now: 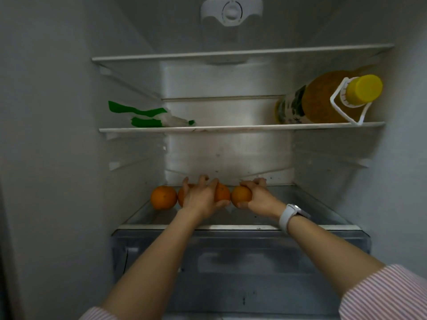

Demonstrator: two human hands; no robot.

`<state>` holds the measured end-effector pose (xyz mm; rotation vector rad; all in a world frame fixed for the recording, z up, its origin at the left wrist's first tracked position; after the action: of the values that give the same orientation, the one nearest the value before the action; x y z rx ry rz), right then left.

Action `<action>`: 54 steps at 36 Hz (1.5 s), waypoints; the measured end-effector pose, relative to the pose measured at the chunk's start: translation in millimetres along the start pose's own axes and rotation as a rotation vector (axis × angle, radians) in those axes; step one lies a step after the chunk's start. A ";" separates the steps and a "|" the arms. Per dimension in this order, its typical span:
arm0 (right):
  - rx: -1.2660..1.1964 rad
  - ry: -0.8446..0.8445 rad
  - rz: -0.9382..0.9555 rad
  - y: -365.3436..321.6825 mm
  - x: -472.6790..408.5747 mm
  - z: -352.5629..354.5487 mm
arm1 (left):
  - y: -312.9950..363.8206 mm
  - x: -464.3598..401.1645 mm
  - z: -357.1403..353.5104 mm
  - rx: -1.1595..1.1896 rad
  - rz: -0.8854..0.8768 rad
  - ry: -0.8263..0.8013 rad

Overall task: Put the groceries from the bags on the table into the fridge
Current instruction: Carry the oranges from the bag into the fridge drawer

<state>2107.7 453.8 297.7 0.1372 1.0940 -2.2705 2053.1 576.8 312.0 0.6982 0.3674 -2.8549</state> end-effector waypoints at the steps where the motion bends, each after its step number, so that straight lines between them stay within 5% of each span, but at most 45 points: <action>1: 0.012 -0.001 0.009 -0.9 0.9 -0.2 | 1.0 0.2 -0.1 -0.021 0.000 -0.005; 7: 0.056 -0.036 0.032 0.9 9.2 -2.3 | -1.3 4.1 -2.8 -0.096 -0.015 -0.028; 13: 0.139 -0.011 0.077 -10.1 22.9 3.7 | -5.0 22.2 -0.2 0.072 0.031 -0.103; 19: -0.309 0.369 0.197 -46.9 81.9 22.9 | -10.9 95.1 40.3 0.388 0.221 0.196; 23: -0.595 0.455 0.295 -68.7 152.6 0.6 | -19.8 189.9 47.0 0.548 0.381 0.395; 27: -0.740 0.300 0.318 -82.3 229.2 -52.9 | -19.6 299.3 34.2 0.570 0.462 0.509; 34: -0.774 -0.146 0.212 -84.7 368.3 -185.9 | -30.6 500.3 -25.9 0.536 0.657 0.181; 42: -0.414 -0.970 0.113 -127.0 562.7 -387.1 | -88.1 766.7 -45.0 0.338 1.104 -0.141; 54: -0.394 -1.323 0.487 -341.8 824.8 -522.2 | -181.3 1114.5 101.6 0.055 1.573 -0.263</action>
<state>1162.3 607.6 -92.7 -0.9938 0.5992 -1.1848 994.1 593.9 -92.4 0.3058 -0.2487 -1.3948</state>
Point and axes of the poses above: each hand's wrist, its own x-axis away from the middle knuckle, its own z-axis out of the back of the hand, y = z × x, the point moved 10 cm from there along -x, towards the middle knuckle, and after that the axes turned 12 degrees about -x, right-handed, at the moved point
